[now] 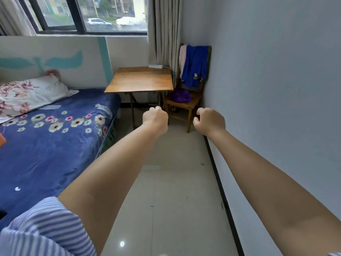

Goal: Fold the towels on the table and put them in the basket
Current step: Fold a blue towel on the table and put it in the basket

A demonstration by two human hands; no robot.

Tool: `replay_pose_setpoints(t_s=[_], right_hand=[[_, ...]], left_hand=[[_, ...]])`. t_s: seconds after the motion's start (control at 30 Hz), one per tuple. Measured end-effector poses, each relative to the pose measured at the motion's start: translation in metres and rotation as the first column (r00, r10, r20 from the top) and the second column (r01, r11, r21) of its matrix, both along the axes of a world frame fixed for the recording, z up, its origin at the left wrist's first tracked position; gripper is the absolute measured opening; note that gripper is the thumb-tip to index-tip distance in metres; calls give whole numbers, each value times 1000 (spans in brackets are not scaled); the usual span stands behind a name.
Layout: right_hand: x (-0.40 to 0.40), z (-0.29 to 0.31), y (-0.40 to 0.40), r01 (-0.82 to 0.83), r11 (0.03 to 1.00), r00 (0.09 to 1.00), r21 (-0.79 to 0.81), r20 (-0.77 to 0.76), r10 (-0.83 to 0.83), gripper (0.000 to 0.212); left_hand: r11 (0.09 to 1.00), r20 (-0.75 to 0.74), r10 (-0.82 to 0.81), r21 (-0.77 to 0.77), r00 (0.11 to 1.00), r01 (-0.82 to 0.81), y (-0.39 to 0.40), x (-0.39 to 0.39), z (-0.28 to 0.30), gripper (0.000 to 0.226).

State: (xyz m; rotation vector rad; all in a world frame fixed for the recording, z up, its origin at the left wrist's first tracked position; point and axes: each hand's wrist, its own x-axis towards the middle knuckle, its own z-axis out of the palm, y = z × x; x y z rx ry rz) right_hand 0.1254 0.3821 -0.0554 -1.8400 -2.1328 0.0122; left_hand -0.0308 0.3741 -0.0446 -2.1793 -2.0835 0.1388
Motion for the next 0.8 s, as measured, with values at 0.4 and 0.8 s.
replay_pose_setpoints(t_s=[0.4, 0.8], right_hand=[[40, -5, 331, 21, 1000, 999, 2, 28, -21, 24], [77, 5, 683, -36, 999, 999, -22, -25, 35, 24]], left_hand=[[996, 54, -92, -2, 994, 93, 345, 32, 1, 28], [1000, 160, -23, 7, 987, 23, 682, 66, 7, 29]])
